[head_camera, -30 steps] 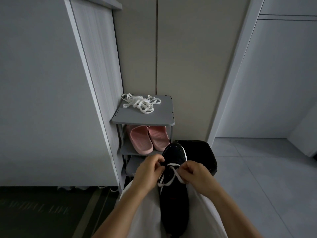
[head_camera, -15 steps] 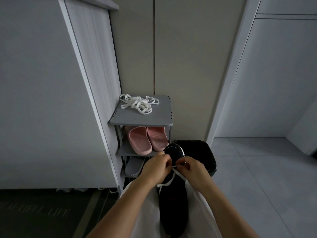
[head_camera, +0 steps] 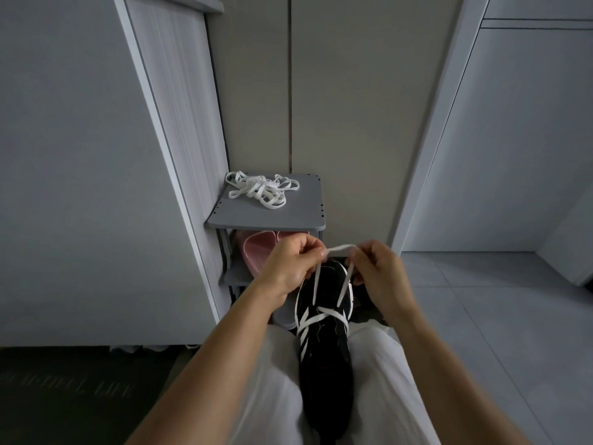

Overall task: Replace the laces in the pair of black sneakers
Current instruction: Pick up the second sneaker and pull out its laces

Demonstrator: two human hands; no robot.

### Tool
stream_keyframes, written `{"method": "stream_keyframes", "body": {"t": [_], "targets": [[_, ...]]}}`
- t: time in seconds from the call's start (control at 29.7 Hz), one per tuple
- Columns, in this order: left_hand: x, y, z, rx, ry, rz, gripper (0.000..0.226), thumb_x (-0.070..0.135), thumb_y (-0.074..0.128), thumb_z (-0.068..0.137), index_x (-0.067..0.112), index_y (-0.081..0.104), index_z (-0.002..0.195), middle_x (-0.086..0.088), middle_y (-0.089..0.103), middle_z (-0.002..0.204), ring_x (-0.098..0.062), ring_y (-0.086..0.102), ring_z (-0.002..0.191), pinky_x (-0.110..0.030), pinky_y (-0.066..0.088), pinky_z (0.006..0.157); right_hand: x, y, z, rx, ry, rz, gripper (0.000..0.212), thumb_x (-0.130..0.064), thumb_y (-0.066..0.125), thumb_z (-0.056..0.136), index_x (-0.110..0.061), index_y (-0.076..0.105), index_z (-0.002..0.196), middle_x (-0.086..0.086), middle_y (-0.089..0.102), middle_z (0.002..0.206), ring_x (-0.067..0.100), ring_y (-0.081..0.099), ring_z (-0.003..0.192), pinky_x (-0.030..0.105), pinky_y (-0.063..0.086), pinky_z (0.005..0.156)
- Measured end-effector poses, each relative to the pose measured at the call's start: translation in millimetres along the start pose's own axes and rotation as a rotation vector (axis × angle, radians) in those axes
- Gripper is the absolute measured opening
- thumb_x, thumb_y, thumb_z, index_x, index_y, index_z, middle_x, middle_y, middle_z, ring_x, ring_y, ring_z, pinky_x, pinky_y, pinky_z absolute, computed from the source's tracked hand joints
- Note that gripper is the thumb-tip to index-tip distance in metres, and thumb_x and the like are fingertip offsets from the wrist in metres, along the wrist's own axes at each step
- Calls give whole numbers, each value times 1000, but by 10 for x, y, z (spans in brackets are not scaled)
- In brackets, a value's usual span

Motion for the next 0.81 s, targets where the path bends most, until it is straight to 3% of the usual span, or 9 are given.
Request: {"method": "stream_keyframes", "body": {"t": [0.13,0.24,0.37,0.47,0.57,0.64,0.71,0.81], "targets": [[-98,20,-35,25,14,-26,17,2,55,89,15,56,78,4,56,68,-6,50,59,-15,45,58,99,-28,-1,3,33,-18,18,-24,59,89,-14,58,74,11,61,66,19,50,57,34,43,56],[-483,-13,-102,90,-72,136,16,6,58,88,19,54,79,5,55,72,-7,51,64,-10,41,55,400,-19,-150,-1,152,29,18,-22,57,91,-17,58,74,4,59,64,15,50,57,29,42,55],[-905,36,-225,10,-195,296,14,18,63,86,20,50,79,2,56,76,-14,53,73,-27,43,70,661,25,-316,0,288,-6,29,-28,47,96,-15,54,71,3,59,62,11,51,53,26,40,55],[-919,100,-227,-6,-136,371,22,27,62,87,21,44,75,6,49,69,-8,46,64,-21,36,62,680,18,-348,56,356,69,42,-34,39,98,-12,48,64,4,54,55,12,45,45,27,36,52],[-866,119,-163,30,-85,518,30,30,55,91,24,37,68,7,44,65,-10,45,62,-26,31,59,555,38,-414,74,288,155,37,-33,44,96,-10,48,66,1,52,55,12,43,47,27,36,48],[-859,141,-139,23,-43,597,34,27,48,95,24,32,66,3,46,69,-22,52,74,-30,31,63,495,82,-475,16,205,-61,36,-37,49,92,-12,52,66,-1,55,58,15,49,53,33,42,56],[-863,163,-142,34,-3,627,32,24,45,96,22,31,67,-2,51,76,-27,54,81,-33,33,66,477,157,-533,-105,163,-397,38,-43,50,91,-16,51,65,-3,56,61,16,54,61,31,43,61],[-868,161,-163,86,27,557,33,20,48,94,23,33,65,5,48,67,-18,50,67,-31,32,63,470,231,-500,-94,196,-537,33,-51,53,87,-19,56,84,-9,57,79,15,59,80,28,43,66]]}}
Point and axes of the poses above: each hand's wrist, its own z-axis towards the middle knuckle, its own y-axis out of the palm, x = y × z, the point moved 2 cm from there along z, towards the middle knuckle
